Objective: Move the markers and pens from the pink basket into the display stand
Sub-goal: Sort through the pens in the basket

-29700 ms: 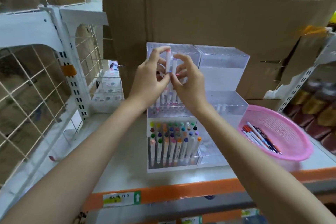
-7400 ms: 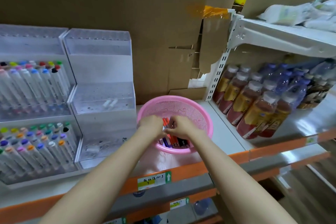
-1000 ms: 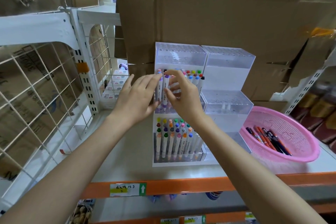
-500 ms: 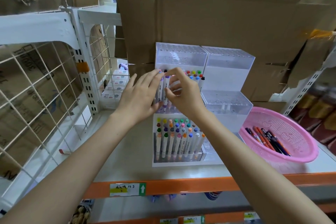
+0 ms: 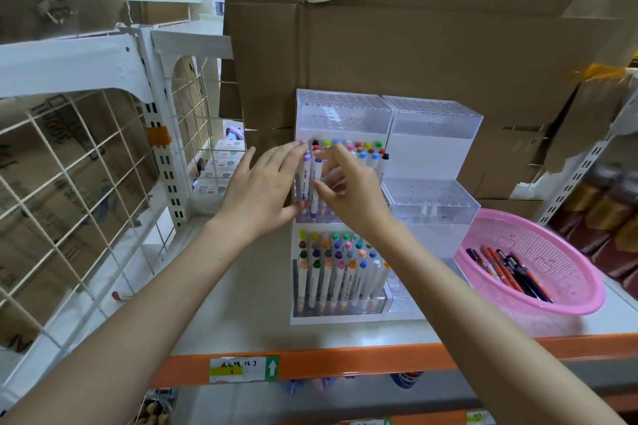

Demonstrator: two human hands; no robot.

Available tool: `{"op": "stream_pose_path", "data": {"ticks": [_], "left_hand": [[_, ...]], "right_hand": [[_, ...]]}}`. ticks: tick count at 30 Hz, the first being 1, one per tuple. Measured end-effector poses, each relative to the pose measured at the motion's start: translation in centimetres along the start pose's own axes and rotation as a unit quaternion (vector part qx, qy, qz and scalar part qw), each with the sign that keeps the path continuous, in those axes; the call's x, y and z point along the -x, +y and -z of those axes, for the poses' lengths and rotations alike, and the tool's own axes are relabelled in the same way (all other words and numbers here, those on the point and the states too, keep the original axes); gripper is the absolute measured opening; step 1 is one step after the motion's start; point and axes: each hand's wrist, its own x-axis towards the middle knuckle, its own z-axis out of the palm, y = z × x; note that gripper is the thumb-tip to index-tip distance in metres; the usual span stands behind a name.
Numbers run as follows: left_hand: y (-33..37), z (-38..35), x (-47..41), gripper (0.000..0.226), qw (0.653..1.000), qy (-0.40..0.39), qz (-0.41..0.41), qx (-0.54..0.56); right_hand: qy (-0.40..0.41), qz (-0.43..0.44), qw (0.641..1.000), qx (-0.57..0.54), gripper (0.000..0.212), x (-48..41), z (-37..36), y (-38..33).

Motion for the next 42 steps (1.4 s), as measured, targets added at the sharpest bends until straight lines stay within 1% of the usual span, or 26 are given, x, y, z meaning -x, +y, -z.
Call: {"op": "stream_pose_path", "data": {"ticks": [3,5,8,11,13,16,20,25,29,35,37,39,40,42], "left_hand": [[-0.1,0.0,0.1,0.091,1.000,0.001,0.000,0.005],[-0.2,0.2,0.2,0.091,1.000,0.001,-0.001,0.009],[0.1,0.5,0.1,0.090,1.000,0.011,-0.004,0.015],[0.7,0.8,-0.2,0.085,0.999,0.029,-0.007,0.024],[1.4,0.9,-0.4,0.083,0.999,0.039,-0.014,0.026],[2.7,0.6,-0.7,0.080,0.999,0.042,-0.030,0.015],[5.3,0.1,-1.2,0.076,0.997,0.044,-0.053,-0.020],[9.8,-0.8,-2.0,0.072,0.997,0.057,-0.043,-0.009],[14.4,-2.2,-3.1,0.066,0.996,0.066,-0.064,-0.002],[22.3,-5.7,-5.1,0.067,0.993,0.050,-0.102,0.036],[25.0,-7.0,-5.8,0.066,0.991,0.045,-0.114,0.044],[27.4,-8.1,-6.5,0.061,0.989,0.033,-0.129,0.057],[28.6,-8.8,-6.9,0.058,0.988,0.025,-0.136,0.066],[30.6,-10.0,-7.5,0.059,0.985,-0.004,-0.148,0.086]], "right_hand": [[-0.002,0.003,1.000,0.008,0.034,-0.1,0.3,-0.1],[-0.005,0.007,1.000,0.019,0.037,0.0,0.6,-0.2],[0.023,0.024,0.999,0.041,0.040,0.1,1.0,-0.1],[0.066,0.077,0.986,0.131,0.040,0.2,1.7,0.3],[0.052,0.087,0.979,0.178,0.044,0.4,2.3,0.6],[0.008,0.066,0.975,0.212,0.050,1.1,3.4,1.5],[-0.008,0.041,0.971,0.235,0.056,2.4,5.3,2.8],[-0.032,0.020,0.959,0.282,0.055,4.6,9.0,5.1],[-0.049,-0.012,0.951,0.305,0.056,6.8,12.6,7.8],[-0.066,-0.040,0.946,0.314,0.057,10.8,18.3,12.4],[-0.070,-0.064,0.947,0.308,0.060,12.3,20.1,14.2],[-0.080,-0.097,0.945,0.303,0.059,14.2,21.6,15.9],[-0.088,-0.114,0.943,0.301,0.058,15.1,22.2,16.9],[-0.105,-0.140,0.939,0.297,0.058,16.8,23.2,18.6]]}}
